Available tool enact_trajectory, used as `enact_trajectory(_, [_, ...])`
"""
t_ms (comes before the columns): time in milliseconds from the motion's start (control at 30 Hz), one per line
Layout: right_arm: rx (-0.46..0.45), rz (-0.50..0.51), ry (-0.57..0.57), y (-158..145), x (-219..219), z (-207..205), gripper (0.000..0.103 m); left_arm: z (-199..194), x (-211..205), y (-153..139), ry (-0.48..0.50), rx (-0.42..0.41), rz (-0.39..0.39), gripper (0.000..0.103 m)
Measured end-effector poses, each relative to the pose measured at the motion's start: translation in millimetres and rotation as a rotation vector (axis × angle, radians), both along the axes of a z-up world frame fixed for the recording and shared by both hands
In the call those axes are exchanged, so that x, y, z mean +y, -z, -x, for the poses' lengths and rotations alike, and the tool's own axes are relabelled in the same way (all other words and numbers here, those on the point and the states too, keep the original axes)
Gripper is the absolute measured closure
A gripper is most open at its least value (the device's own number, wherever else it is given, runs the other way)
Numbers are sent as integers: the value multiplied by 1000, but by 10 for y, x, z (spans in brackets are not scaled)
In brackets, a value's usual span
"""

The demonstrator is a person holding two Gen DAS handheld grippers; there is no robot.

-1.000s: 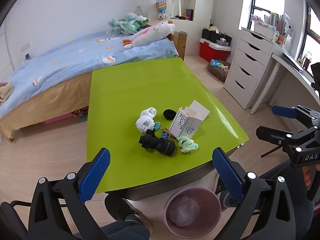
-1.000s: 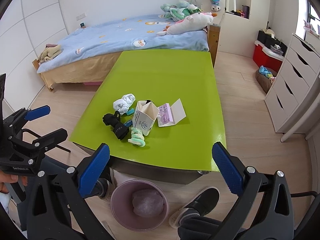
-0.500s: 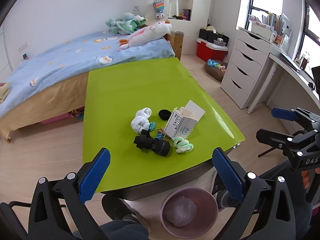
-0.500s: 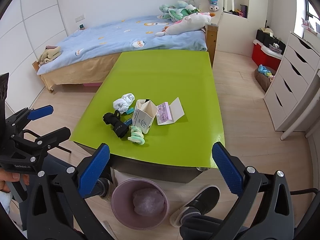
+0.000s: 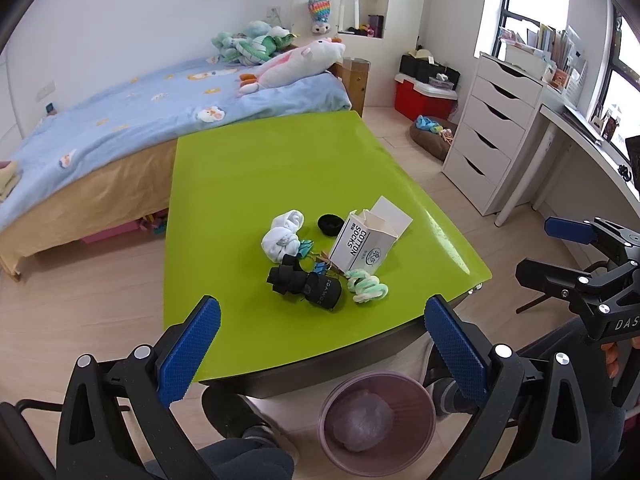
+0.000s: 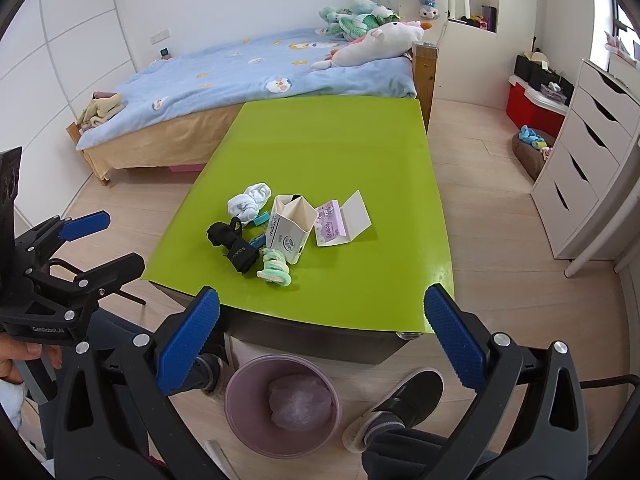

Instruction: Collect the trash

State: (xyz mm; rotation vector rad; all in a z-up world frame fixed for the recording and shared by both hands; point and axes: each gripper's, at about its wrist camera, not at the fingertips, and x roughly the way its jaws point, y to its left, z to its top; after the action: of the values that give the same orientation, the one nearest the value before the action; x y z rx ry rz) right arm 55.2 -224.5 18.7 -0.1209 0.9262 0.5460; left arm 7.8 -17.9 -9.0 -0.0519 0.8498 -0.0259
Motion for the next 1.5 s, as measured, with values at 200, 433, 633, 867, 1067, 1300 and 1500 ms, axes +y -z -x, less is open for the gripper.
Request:
enact_trajectory(200, [8,-4,-5,23,-1,-15,3,2,0,6,2,3,1,5])
enact_trajectory(433, [19,-7,-14,59,13,-43,3,-10,13,10,0,6,0,5])
enact_trajectory(633, [39,-8,-23,114,43,-75,3,-30,34,30,-7,8,-2,5])
enact_trajectory(867, [95,-5,-49,271,188,-291,3,-33,66,53,-13,14,1,5])
enact_trajectory(1067, [161,-13,-79,419,437,-576,3,3,148,86,-29,20,4,5])
enact_trajectory(1300, [257,-4,-93,720,737,-959,3,63,231,130,-54,34,12,5])
enact_trajectory(1500, [337,-13,-89,979,932,-1206,3,62,258,176,-58,49,19,5])
